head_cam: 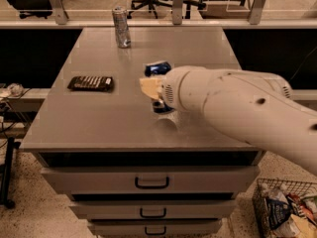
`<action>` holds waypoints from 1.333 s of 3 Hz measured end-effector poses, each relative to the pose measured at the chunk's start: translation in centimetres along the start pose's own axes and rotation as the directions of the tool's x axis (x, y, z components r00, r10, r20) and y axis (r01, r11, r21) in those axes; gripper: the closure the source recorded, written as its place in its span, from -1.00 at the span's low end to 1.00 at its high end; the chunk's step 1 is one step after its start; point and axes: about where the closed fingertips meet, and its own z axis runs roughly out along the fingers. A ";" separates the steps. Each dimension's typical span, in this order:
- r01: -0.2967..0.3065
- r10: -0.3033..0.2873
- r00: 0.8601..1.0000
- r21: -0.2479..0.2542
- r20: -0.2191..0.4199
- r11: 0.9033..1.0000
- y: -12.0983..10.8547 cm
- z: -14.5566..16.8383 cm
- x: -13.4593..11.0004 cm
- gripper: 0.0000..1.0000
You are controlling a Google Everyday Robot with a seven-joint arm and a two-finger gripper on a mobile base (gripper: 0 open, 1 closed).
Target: Place pepsi can upright
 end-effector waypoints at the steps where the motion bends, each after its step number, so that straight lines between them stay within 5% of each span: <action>1: -0.024 0.030 0.992 -0.052 0.120 0.998 3.1 2.3 -2.2 1.00; 2: -0.082 0.089 0.963 -0.037 0.253 0.996 1.6 0.7 -3.5 1.00; 3: -0.051 0.067 0.941 -0.056 0.331 0.997 0.7 0.0 -2.3 1.00; 4: 0.006 0.013 0.938 -0.053 0.346 0.999 0.1 0.2 -1.5 1.00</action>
Offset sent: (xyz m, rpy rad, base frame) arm 0.0181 -0.0301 0.0239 0.3280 -0.3692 0.1175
